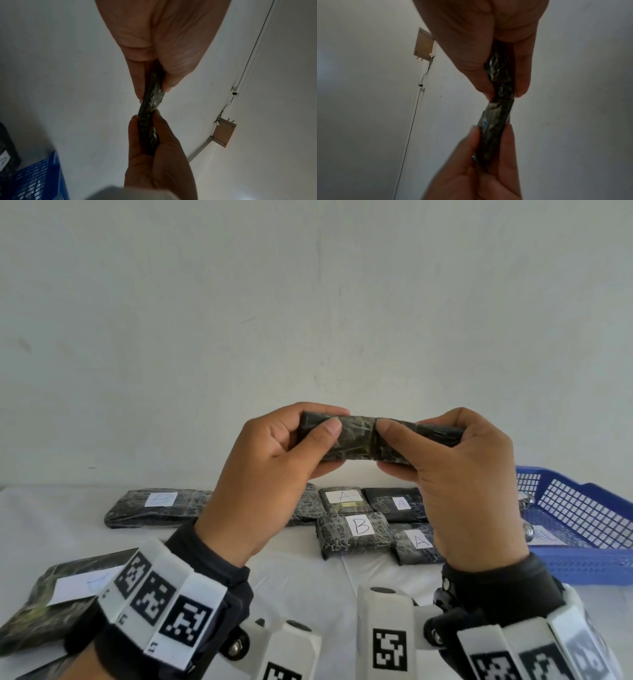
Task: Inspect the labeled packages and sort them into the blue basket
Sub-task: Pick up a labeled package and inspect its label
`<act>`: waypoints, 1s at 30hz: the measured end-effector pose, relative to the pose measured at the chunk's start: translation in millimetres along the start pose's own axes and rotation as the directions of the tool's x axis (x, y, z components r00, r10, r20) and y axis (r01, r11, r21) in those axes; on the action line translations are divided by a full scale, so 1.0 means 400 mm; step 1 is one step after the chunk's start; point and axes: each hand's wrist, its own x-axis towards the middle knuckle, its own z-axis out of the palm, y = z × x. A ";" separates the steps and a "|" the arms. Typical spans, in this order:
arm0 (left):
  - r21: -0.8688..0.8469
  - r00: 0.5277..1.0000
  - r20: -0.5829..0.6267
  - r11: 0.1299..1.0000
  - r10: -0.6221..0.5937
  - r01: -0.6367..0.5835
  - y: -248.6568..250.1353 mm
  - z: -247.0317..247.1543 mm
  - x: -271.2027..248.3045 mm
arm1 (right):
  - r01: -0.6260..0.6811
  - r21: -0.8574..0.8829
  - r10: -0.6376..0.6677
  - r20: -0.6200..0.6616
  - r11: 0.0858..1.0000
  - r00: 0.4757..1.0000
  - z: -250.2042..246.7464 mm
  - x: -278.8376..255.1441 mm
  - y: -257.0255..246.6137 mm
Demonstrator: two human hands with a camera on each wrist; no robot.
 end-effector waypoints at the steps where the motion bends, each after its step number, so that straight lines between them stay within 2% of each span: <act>1: 0.002 1.000 0.005 1.000 -0.004 0.004 -0.001 0.005 -0.003 | 0.023 -0.042 -0.024 -0.025 0.999 0.999 0.002 -0.002 0.002; 3: 0.018 1.000 -0.012 1.000 0.002 -0.001 -0.006 0.013 -0.005 | 0.042 -0.102 -0.046 -0.037 0.994 0.998 0.005 -0.005 0.006; 6: 0.036 0.998 -0.056 0.999 0.027 -0.025 -0.013 0.011 -0.003 | 0.037 -0.137 -0.035 0.020 0.990 0.999 0.013 -0.012 0.002; 11: 0.089 0.999 -0.016 0.996 0.030 -0.028 -0.003 0.019 -0.009 | 0.068 -0.201 -0.081 -0.059 0.977 0.995 0.018 -0.013 0.012; 15: 0.135 0.997 -0.063 0.991 0.032 -0.024 -0.014 0.022 -0.008 | 0.069 -0.260 -0.068 0.014 0.963 0.998 0.024 -0.017 0.001; 17: 0.151 0.998 -0.049 0.988 0.029 -0.021 -0.011 0.025 -0.011 | 0.082 -0.257 -0.087 -0.008 0.963 0.996 0.031 -0.022 0.004; 20: 0.109 1.000 -0.019 0.994 -0.004 0.006 -0.007 0.031 -0.016 | 0.082 -0.293 -0.097 -0.034 0.952 0.995 0.031 -0.021 0.011; 24: 0.050 0.999 -0.028 0.998 -0.033 0.034 -0.011 0.033 -0.012 | 0.102 -0.343 -0.071 0.102 0.934 0.992 0.020 -0.022 -0.003; 27: 0.001 0.998 -0.001 0.998 -0.055 0.055 -0.007 0.033 -0.013 | 0.136 -0.365 -0.117 0.075 0.921 0.990 0.020 -0.023 0.003; 30: 0.033 0.998 -0.019 0.997 -0.067 0.067 -0.016 0.031 -0.012 | 0.110 -0.368 -0.079 0.099 0.923 0.992 0.020 -0.017 0.010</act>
